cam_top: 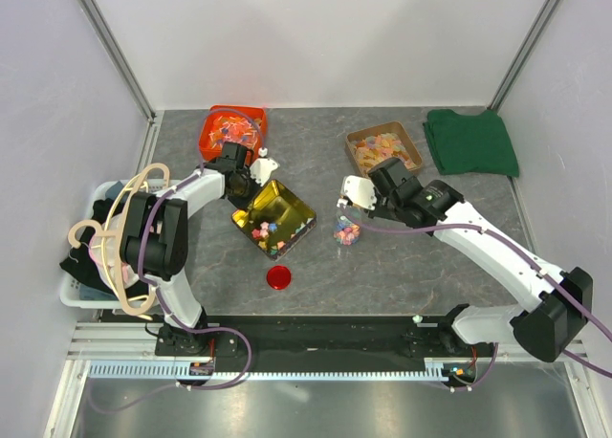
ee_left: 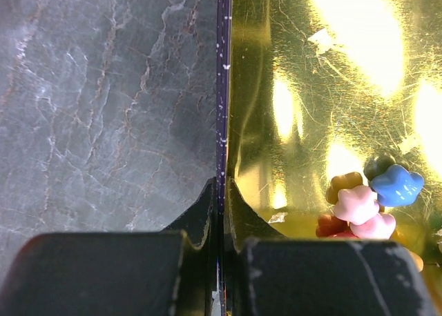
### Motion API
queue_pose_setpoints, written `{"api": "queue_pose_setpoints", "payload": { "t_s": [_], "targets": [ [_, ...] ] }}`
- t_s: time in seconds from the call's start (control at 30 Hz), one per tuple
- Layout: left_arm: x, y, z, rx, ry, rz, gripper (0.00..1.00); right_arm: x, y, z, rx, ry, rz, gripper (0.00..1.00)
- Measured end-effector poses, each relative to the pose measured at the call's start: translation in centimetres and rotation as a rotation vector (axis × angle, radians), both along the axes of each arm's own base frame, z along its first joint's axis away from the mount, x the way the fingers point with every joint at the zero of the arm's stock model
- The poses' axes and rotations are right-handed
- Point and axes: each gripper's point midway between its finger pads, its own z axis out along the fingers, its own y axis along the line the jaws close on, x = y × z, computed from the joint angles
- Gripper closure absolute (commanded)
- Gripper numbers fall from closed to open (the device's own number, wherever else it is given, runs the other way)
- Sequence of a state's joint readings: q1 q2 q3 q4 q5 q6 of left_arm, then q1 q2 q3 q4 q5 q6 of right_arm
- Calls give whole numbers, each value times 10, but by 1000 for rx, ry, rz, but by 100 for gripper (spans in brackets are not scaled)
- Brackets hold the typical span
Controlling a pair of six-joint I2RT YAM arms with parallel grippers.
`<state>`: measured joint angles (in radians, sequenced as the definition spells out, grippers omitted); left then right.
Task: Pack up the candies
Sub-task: Place the fake candies in the packing bottle.
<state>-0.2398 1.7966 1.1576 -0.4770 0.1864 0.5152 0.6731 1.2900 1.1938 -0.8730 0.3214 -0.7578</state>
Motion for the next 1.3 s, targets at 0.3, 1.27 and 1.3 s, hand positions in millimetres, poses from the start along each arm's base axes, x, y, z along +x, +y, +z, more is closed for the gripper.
{"api": "queue_pose_setpoints", "payload": {
  "t_s": [0.3,1.27,1.3],
  "targets": [
    [-1,0,-1,-4,-7,7,98,-5,-25,-2,-141,-6,10,100],
    [-2,0,-1,-9,-13,12,98,-7,-17,10,-466,-51,136,100],
    [-2,0,-2,-9,-13,12,98,-6,-18,12,-478,-54,137,100]
  ]
}}
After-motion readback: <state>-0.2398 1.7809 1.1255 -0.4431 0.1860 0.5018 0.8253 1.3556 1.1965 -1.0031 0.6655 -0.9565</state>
